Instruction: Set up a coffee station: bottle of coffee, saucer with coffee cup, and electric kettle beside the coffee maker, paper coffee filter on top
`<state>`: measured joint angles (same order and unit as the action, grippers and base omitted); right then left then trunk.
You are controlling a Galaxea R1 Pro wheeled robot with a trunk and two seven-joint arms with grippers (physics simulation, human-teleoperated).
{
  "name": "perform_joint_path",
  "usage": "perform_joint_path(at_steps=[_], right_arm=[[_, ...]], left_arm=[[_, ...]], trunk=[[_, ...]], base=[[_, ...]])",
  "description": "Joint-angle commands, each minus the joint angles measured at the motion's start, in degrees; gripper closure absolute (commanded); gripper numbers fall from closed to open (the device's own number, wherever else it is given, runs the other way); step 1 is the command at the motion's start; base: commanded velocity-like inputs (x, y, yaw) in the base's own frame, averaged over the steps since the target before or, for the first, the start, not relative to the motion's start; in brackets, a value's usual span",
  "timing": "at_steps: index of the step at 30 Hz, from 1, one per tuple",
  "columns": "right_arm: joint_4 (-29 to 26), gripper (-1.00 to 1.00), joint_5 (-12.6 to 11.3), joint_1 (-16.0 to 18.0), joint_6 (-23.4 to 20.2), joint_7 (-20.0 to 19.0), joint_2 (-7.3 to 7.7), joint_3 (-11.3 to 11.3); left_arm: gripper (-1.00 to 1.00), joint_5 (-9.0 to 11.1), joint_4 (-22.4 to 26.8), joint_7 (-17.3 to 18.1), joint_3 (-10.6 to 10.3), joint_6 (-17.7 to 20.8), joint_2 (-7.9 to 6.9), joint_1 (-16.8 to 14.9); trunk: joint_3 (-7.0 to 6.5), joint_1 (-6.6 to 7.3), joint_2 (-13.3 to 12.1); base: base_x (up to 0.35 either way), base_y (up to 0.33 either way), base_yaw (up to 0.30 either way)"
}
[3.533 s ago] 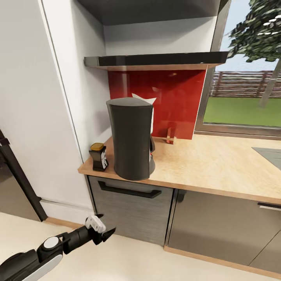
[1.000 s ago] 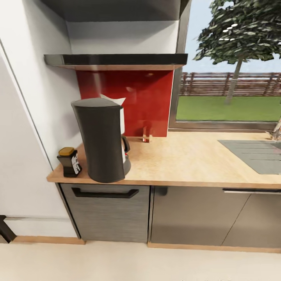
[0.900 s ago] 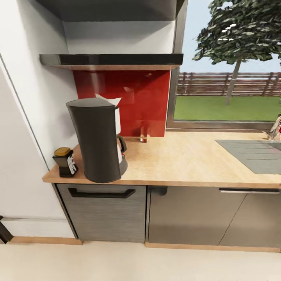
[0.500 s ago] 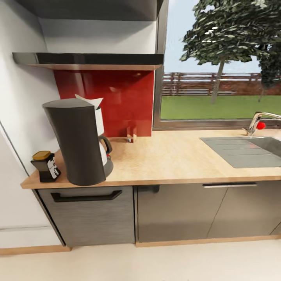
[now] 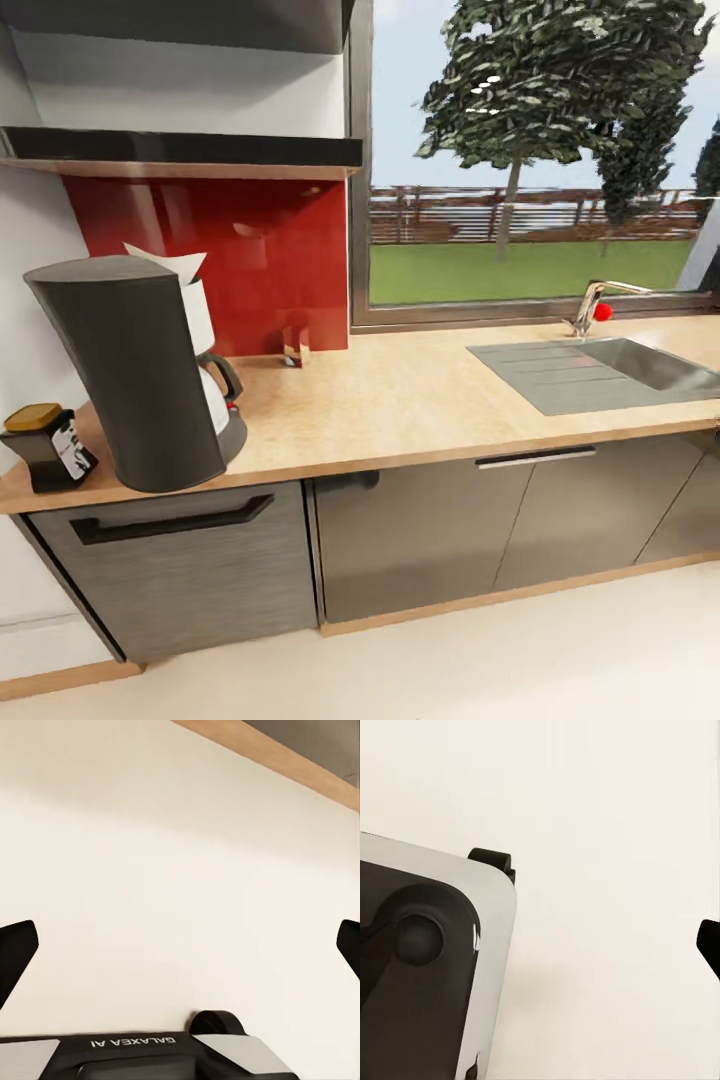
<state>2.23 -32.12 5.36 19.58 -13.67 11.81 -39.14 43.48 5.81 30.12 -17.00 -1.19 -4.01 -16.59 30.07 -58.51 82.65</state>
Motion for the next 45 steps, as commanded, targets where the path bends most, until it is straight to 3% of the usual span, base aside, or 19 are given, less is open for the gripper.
perform_joint_path(at_steps=[1,17,35,45], right_arm=[[0.2,-1.00,-0.6,0.1,0.3,-0.5,-0.03,-0.3],[0.2,-1.00,-0.7,0.1,0.4,-0.5,0.00,-0.3],[0.2,-1.00,-0.7,0.2,0.4,-0.5,-0.03,-0.3],[0.2,-1.00,-0.7,0.2,0.4,-0.5,-0.03,-0.3]], left_arm=[[-1.00,0.5,0.0,0.1,-0.5,-0.1,-0.03,0.0],[-1.00,0.5,-2.3,0.1,-0.4,0.0,-0.12,0.0],[-1.00,0.5,-2.5,0.1,-0.4,0.0,-0.12,0.0],[-1.00,0.5,-2.5,0.1,-0.4,0.0,-0.12,0.0]], trunk=[[0.05,0.00,0.0],[0.05,0.00,0.0],[0.05,0.00,0.0],[0.05,0.00,0.0]], base=[[0.122,-0.007,-0.255],[0.097,-0.053,-0.178],[0.084,-0.282,-0.173],[0.016,-0.048,-0.254]])
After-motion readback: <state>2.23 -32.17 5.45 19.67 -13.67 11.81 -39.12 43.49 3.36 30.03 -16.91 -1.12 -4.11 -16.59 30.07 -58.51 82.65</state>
